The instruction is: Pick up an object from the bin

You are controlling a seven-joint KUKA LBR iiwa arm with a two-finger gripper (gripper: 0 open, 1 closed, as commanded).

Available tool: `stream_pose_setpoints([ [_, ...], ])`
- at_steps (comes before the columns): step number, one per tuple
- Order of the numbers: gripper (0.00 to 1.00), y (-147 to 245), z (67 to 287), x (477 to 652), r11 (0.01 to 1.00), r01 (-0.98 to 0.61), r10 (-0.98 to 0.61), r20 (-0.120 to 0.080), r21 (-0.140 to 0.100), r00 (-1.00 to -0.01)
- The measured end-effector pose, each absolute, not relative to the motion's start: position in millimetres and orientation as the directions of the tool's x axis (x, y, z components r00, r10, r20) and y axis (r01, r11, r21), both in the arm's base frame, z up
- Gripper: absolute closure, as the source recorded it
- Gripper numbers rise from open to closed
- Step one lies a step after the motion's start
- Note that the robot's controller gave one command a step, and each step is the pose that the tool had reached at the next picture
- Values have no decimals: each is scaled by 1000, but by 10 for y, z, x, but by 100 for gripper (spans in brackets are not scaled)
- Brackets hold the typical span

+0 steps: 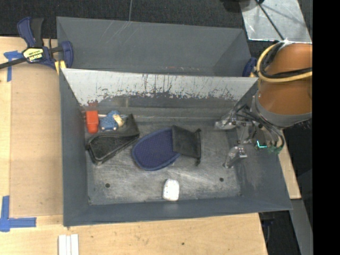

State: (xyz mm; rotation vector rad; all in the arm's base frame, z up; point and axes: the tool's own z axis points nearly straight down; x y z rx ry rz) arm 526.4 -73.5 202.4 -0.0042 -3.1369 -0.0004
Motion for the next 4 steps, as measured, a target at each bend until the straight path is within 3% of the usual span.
stream_pose_setpoints([
  [1, 0, -142, 729, 5699, 999, -52, -52, -8, -4, -999],
  [2, 0, 102, 790, 5897, 985, 170, 170, -7, 1, -985],
  [3, 100, 89, 834, 5939, 985, 170, 170, -22, 2, -985],
  [4, 100, 87, 2164, 5957, 984, 177, 177, -12, 2, -984],
])
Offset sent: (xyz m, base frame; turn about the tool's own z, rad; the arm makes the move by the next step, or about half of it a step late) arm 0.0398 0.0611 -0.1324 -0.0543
